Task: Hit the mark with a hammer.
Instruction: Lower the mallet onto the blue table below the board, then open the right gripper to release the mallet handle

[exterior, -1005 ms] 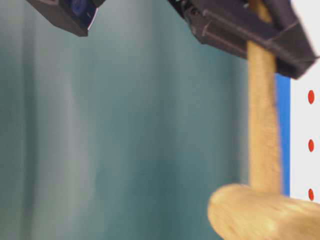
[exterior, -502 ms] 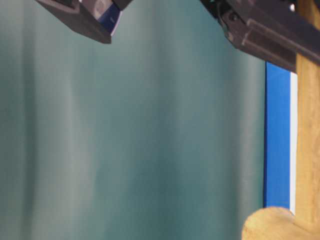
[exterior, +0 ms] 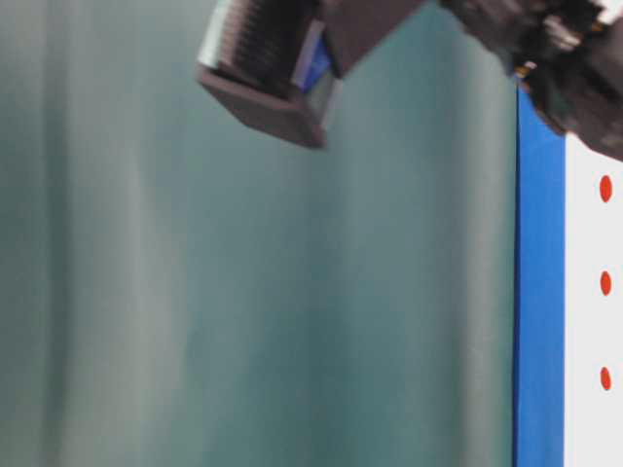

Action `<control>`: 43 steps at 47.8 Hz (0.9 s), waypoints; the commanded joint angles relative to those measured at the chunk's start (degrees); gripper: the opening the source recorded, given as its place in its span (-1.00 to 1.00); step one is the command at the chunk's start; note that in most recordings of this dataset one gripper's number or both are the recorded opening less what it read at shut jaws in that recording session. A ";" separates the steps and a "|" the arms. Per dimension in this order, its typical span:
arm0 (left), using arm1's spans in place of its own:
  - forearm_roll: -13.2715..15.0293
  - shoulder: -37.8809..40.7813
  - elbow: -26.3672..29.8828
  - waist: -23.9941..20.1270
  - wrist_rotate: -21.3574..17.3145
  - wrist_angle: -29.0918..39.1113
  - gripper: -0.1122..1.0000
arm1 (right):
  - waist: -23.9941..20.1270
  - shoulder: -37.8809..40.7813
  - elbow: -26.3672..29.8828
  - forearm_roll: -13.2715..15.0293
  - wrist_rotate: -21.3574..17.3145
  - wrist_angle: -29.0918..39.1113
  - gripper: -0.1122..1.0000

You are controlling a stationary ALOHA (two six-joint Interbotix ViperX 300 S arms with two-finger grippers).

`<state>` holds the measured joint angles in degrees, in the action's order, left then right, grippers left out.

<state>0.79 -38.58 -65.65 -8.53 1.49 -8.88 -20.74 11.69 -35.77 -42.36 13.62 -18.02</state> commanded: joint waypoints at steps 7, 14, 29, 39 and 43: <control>0.09 -0.09 0.97 -0.18 0.09 -0.53 0.61 | -0.26 2.64 3.08 -0.97 0.09 -1.85 -0.68; 0.09 0.00 0.97 -0.18 0.09 -0.53 0.61 | -0.44 4.92 3.69 -2.20 0.09 -3.16 -0.68; 0.09 -0.09 0.88 -0.09 0.09 -0.44 0.61 | -0.62 7.03 4.31 -2.37 0.09 -3.52 -0.68; 0.09 -0.09 0.88 -0.18 0.09 -0.53 0.61 | -0.62 7.12 4.13 -2.29 0.18 -2.90 -0.68; 0.09 -0.09 0.97 -0.18 0.09 -0.53 0.61 | -0.62 7.12 4.04 -2.29 0.35 -2.46 -0.68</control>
<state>0.79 -38.58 -65.65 -8.53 1.49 -8.88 -21.18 19.69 -32.61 -44.65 13.80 -20.57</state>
